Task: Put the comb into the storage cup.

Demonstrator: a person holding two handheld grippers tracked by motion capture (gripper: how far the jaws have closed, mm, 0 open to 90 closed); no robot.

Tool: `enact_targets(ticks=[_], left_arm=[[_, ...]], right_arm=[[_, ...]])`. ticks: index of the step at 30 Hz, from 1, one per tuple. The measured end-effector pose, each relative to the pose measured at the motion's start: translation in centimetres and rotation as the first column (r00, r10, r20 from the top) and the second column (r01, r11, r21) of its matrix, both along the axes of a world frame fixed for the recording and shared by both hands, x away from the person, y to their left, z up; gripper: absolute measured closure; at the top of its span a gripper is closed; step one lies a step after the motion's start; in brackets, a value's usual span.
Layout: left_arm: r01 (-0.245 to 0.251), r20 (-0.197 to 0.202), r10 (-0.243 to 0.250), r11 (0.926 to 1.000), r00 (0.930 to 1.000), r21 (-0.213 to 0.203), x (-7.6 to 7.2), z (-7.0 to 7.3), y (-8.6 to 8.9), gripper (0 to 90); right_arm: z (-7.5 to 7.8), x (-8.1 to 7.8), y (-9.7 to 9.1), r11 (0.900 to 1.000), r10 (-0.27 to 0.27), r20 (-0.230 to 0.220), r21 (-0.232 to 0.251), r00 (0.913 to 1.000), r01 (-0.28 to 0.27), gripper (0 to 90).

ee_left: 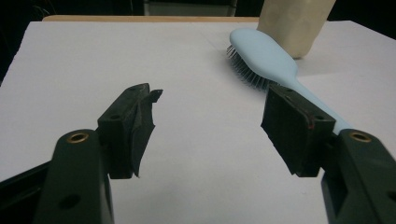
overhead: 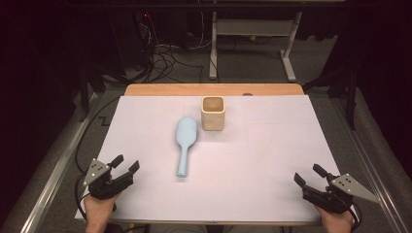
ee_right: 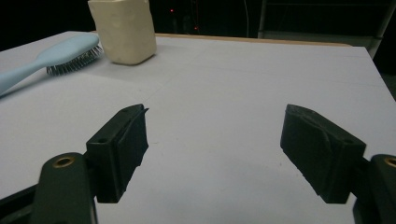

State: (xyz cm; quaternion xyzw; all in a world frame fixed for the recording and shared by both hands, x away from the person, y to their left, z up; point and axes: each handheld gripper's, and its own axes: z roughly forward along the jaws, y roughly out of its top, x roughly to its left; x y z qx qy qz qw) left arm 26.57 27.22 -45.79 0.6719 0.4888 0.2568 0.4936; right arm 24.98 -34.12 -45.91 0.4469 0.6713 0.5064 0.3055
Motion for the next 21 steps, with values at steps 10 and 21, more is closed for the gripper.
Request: enact_targets(ticks=[10, 21], left_arm=[[0.006, 0.002, -0.006, 1.0000, 1.0000, 0.001, 0.23, 0.04, -0.32, 34.1], [0.016, 0.003, -0.016, 0.9999, 0.9999, 0.006, 0.47, 0.07, -0.82, 34.1]], right_arm=[[0.02, -0.02, -0.03, 1.0000, 0.001, 0.006, -0.002, 1.0000, -0.001, 23.5], [0.03, -0.08, 0.00, 1.0000, 0.005, 0.005, -0.004, 1.0000, -0.005, 23.6]])
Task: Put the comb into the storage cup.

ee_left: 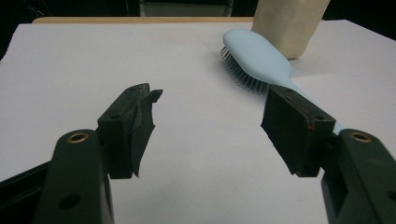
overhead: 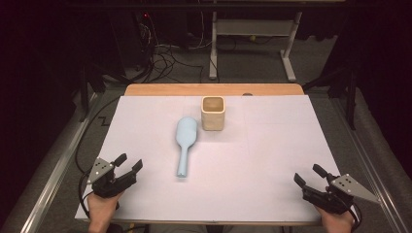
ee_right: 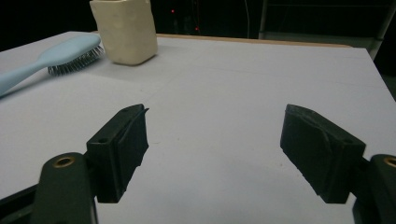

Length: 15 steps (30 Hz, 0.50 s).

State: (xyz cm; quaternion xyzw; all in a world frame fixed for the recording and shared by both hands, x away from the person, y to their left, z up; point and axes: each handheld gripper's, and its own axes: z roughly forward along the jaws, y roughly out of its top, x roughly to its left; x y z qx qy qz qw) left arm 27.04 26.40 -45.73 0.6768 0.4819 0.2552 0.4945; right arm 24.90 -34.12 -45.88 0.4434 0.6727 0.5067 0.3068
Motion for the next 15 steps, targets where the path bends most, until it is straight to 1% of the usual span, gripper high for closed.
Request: enact_targets(ticks=[14, 15], left_arm=[[0.019, 0.005, -0.019, 0.9998, 0.9998, 0.000, 0.47, 0.06, -0.98, 34.0], [0.020, 0.004, -0.021, 0.9998, 0.9998, 0.005, 0.51, 0.07, -1.06, 34.0]], right_arm=[[0.01, -0.04, 0.01, 1.0000, 0.005, 0.000, 0.006, 1.0000, -0.005, 23.6], [0.01, -0.04, 0.01, 1.0000, 0.006, 0.001, 0.005, 1.0000, -0.006, 23.7]])
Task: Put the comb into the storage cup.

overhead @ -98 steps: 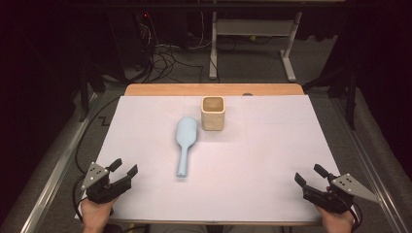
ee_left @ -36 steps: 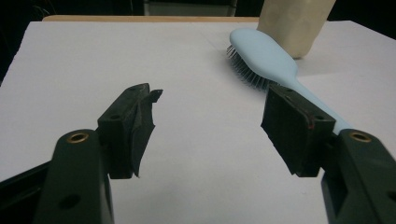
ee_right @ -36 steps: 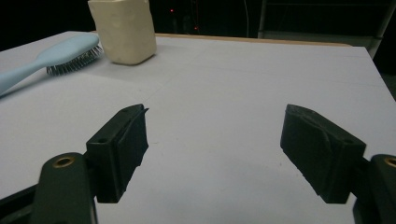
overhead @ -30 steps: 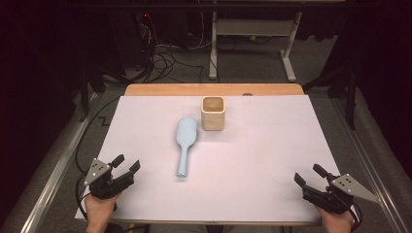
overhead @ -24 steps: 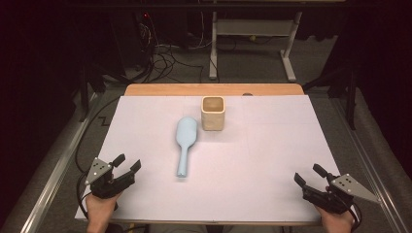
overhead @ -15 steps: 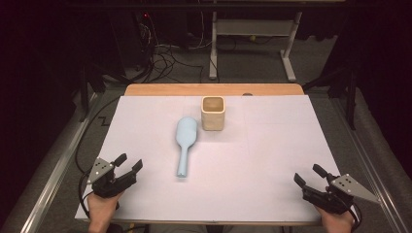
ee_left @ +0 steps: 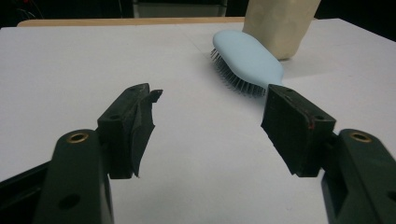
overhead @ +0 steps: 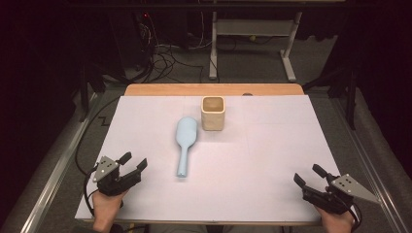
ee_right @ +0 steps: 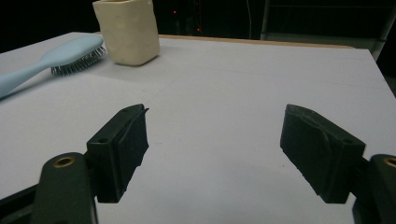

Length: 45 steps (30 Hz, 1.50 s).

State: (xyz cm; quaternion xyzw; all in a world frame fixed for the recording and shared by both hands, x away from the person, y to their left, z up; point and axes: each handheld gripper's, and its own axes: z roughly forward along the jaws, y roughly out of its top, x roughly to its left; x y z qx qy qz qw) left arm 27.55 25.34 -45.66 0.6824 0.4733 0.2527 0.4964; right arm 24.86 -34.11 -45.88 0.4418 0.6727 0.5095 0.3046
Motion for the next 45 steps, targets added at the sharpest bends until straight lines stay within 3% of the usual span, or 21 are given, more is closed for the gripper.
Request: enact_targets(ticks=[15, 29, 32, 45], left_arm=[[0.016, 0.004, -0.016, 0.9998, 0.9999, 0.015, 0.4, 0.0, -0.7, 33.9], [0.018, 0.007, -0.018, 0.9998, 0.9998, 0.002, 0.7, 0.0, -1.0, 33.9], [0.024, 0.001, -0.024, 0.9995, 0.9997, -0.018, 0.8, 0.0, -1.0, 33.9], [0.034, 0.006, -0.034, 0.9993, 0.9994, -0.016, 1.1, 0.0, -1.5, 33.9]], right_arm=[[0.0, 0.0, 0.0, 1.0000, -0.002, -0.003, 0.002, 1.0000, 0.002, 23.7], [0.0, 0.1, 0.0, 1.0000, 0.001, -0.002, 0.006, 1.0000, -0.001, 23.6], [0.0, 0.1, 0.0, 1.0000, 0.002, -0.003, 0.006, 1.0000, -0.002, 23.6], [0.0, 0.1, -0.1, 1.0000, 0.001, -0.004, 0.009, 1.0000, 0.000, 23.6]])
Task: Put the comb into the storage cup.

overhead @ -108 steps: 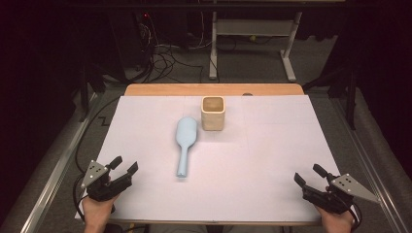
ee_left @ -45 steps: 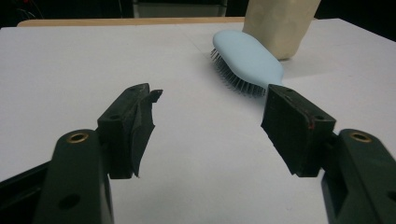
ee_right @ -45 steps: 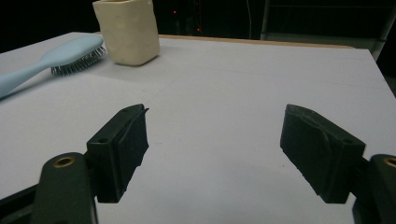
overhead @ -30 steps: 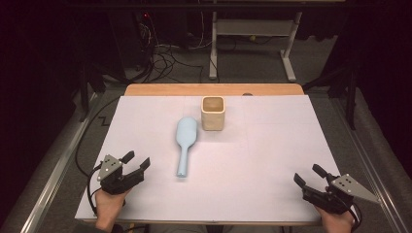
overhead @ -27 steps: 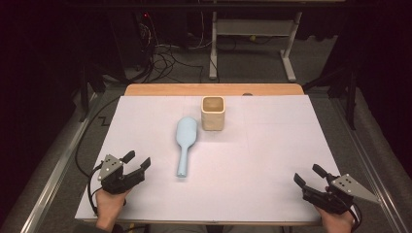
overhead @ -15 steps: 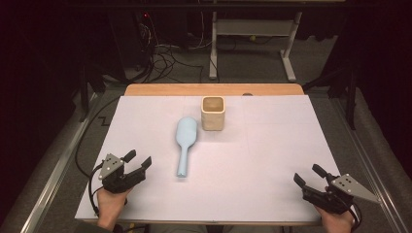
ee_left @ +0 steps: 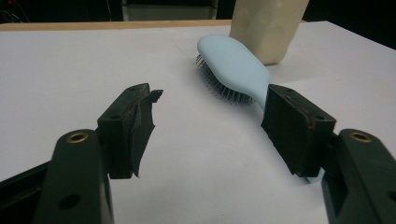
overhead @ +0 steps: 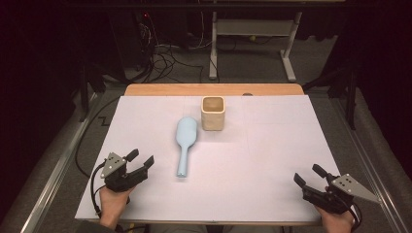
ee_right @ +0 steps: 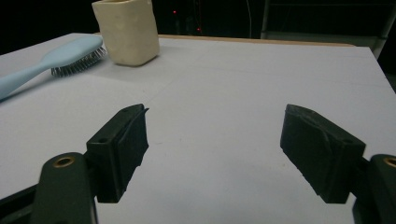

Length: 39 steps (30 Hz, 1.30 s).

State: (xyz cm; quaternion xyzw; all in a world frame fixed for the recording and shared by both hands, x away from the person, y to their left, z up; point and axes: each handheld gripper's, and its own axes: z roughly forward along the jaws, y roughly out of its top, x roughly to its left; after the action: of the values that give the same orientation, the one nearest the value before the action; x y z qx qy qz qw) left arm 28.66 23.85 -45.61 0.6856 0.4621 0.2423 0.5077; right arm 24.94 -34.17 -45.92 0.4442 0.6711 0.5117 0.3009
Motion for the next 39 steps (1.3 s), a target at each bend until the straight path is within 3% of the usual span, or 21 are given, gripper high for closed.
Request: enact_targets(ticks=[39], left_arm=[[0.037, -0.009, -0.037, 0.9992, 0.9993, 0.013, 0.8, -0.1, -1.3, 33.6]], right_arm=[[0.0, 0.0, 0.0, 1.0000, 0.002, 0.002, 0.005, 1.0000, -0.002, 23.6]])
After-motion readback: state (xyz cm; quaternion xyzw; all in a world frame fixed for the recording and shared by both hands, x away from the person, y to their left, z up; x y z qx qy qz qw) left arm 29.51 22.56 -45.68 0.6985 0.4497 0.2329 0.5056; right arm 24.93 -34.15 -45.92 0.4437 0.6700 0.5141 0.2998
